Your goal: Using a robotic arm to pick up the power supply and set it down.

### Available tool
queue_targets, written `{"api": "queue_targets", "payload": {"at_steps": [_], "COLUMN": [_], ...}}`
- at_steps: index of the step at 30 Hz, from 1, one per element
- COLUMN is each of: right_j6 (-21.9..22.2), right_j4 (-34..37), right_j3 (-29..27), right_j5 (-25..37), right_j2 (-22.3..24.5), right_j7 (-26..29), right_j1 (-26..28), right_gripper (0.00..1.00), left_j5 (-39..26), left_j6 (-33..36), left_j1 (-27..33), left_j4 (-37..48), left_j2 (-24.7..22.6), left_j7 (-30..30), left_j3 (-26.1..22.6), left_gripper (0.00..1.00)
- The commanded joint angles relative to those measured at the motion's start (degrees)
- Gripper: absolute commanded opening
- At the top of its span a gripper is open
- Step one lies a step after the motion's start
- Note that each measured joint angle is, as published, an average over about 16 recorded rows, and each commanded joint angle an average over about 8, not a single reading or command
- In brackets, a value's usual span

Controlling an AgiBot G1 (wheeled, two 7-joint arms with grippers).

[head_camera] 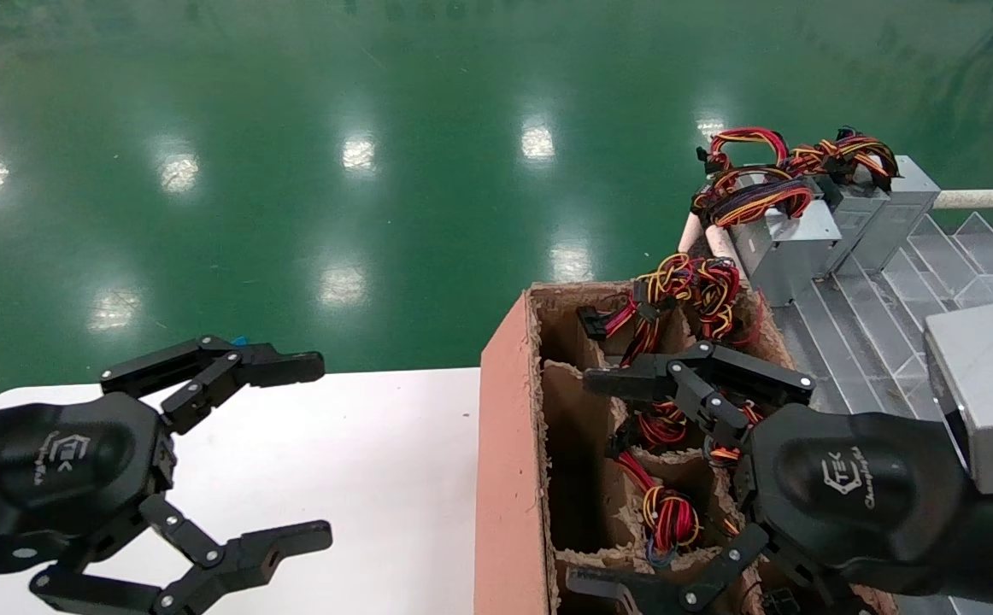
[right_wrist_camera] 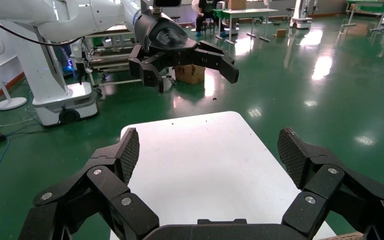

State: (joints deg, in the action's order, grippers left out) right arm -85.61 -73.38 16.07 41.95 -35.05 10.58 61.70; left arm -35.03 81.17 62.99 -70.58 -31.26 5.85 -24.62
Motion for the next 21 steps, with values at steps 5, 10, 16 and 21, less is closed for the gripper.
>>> {"api": "queue_targets", "payload": {"at_steps": [5,10,16,21], "right_j6": [0.00,0.00,0.00,0.00], "right_j4": [0.00,0.00,0.00,0.00], "right_j3": [0.00,0.00,0.00,0.00], "right_j5": [0.00,0.00,0.00,0.00], "right_j2": [0.00,0.00,0.00,0.00], "right_j7": [0.00,0.00,0.00,0.00], "right_j1": [0.00,0.00,0.00,0.00], "right_gripper": [1.00,1.00,1.00,1.00], "left_j5": [0.00,0.00,0.00,0.00], "left_j6": [0.00,0.00,0.00,0.00], "left_j1": [0.00,0.00,0.00,0.00], "left_j4": [0.00,0.00,0.00,0.00], "left_j2": [0.00,0.00,0.00,0.00], "left_j7": [0.00,0.00,0.00,0.00], "left_j3": [0.00,0.00,0.00,0.00], "left_gripper": [1.00,1.00,1.00,1.00]}}
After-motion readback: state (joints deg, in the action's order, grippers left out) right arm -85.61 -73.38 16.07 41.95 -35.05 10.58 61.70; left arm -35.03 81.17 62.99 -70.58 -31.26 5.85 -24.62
